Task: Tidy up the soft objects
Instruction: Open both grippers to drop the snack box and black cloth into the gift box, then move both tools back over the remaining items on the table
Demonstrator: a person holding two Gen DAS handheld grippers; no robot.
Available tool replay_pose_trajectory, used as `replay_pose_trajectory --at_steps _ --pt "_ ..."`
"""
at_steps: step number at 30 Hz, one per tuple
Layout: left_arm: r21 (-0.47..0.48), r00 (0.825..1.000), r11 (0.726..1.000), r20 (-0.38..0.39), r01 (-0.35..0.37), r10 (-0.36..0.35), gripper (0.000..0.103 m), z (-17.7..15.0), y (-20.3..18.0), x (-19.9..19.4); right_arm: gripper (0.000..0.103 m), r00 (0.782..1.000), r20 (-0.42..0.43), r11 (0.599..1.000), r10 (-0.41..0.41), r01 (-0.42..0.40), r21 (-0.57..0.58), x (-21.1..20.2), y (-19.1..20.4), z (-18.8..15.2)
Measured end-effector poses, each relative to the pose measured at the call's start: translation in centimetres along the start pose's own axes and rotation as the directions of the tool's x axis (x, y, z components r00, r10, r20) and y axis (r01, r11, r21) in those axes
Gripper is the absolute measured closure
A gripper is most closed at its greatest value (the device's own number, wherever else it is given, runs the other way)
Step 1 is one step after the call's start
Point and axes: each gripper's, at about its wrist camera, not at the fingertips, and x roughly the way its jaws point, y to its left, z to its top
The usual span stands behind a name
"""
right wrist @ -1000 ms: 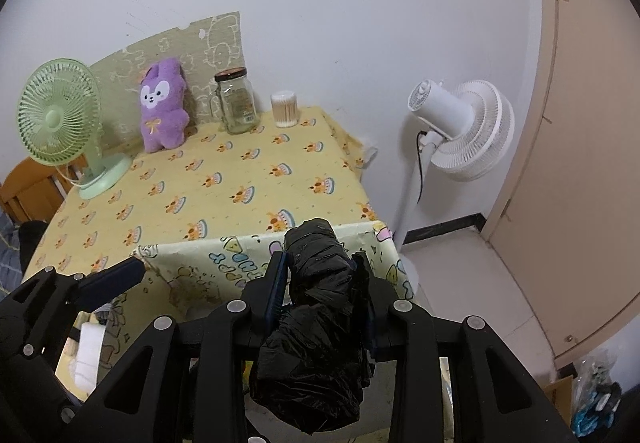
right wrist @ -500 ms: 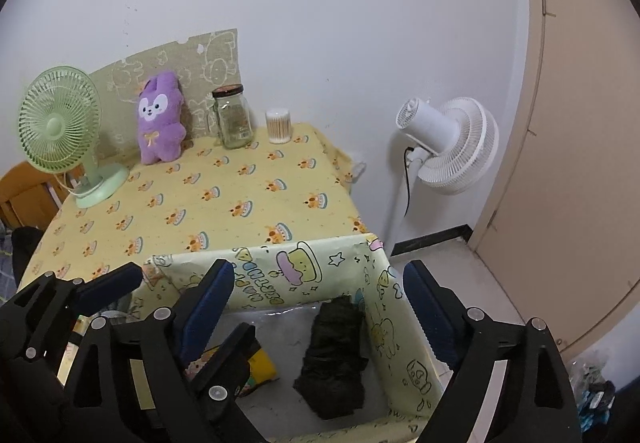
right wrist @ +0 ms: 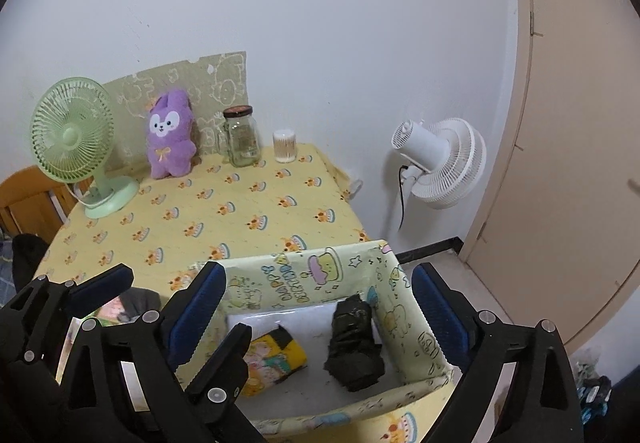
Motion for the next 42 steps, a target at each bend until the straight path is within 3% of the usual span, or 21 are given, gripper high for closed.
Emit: replay_pose_trajectory --at_steps 23,42 --pt "-0.046 0.993 0.997 0.095 -0.069 0.073 0.005 -1.8 5.3 -6.6 0.0 0.994 0.097 0.998 0.052 -0.05 -0.032 -5.8 6.0 0.2" --pt "-0.087 0.985 0.987 0.095 -0.135 0.143 0.004 -4.4 9.5 -7.5 0.0 0.989 0.103 0.993 0.109 -0.103 -0.059 -5.9 11.2 -0.9"
